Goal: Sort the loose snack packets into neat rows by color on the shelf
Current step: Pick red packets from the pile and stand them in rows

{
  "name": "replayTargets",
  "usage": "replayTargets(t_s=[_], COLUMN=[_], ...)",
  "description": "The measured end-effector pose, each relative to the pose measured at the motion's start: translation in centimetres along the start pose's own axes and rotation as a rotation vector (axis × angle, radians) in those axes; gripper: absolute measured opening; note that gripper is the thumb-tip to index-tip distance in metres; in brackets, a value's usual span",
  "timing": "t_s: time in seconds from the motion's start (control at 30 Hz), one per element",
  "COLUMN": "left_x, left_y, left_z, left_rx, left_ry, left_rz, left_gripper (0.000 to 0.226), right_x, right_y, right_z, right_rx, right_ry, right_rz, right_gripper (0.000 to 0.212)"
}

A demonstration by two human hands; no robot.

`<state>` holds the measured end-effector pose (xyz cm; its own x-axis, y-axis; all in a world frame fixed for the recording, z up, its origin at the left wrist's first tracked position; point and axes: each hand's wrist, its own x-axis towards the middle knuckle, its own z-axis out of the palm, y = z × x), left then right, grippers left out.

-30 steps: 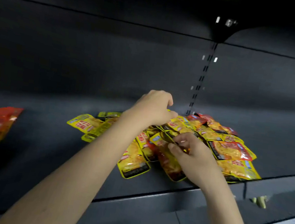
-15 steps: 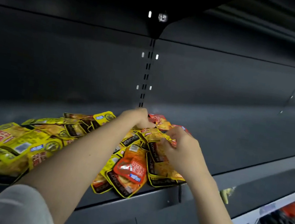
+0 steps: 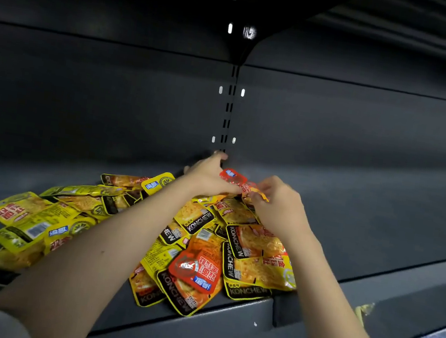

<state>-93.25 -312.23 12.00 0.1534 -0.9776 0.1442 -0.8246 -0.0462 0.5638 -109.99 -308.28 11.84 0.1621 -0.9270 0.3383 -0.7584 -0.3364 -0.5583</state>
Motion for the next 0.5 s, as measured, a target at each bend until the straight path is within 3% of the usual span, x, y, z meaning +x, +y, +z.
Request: replayTargets(t_s=[0.23, 0.37, 0.43, 0.5], left_x=[-2.2, -5.1, -6.8, -8.4], left_y=[2.7, 3.8, 3.9, 3.5], left_z=[-3.5, -5.5, -6.2, -6.5], left_rx=[-0.310, -0.456, -0.517, -0.585], left_ry=[0.369, 0.607, 0.652, 0.646], left_rz=[0.146, 0.157, 0.131, 0.113], left_gripper=[0.072, 0.068, 0.064, 0.064], right_x=[5.3, 7.1, 7.3, 7.5], right_y=[-0.1, -0.7, -0.8, -0.7], right_z=[1.5, 3.0, 3.8, 4.6], right_rx=[-0.046, -0.150, -0.192, -0.189], right_ry=[-0.118, -0.240, -0.295, -0.308], right_rz=[0.109, 0.217, 0.280, 0.288], right_gripper=[0.033, 0.060, 0.074, 0.073])
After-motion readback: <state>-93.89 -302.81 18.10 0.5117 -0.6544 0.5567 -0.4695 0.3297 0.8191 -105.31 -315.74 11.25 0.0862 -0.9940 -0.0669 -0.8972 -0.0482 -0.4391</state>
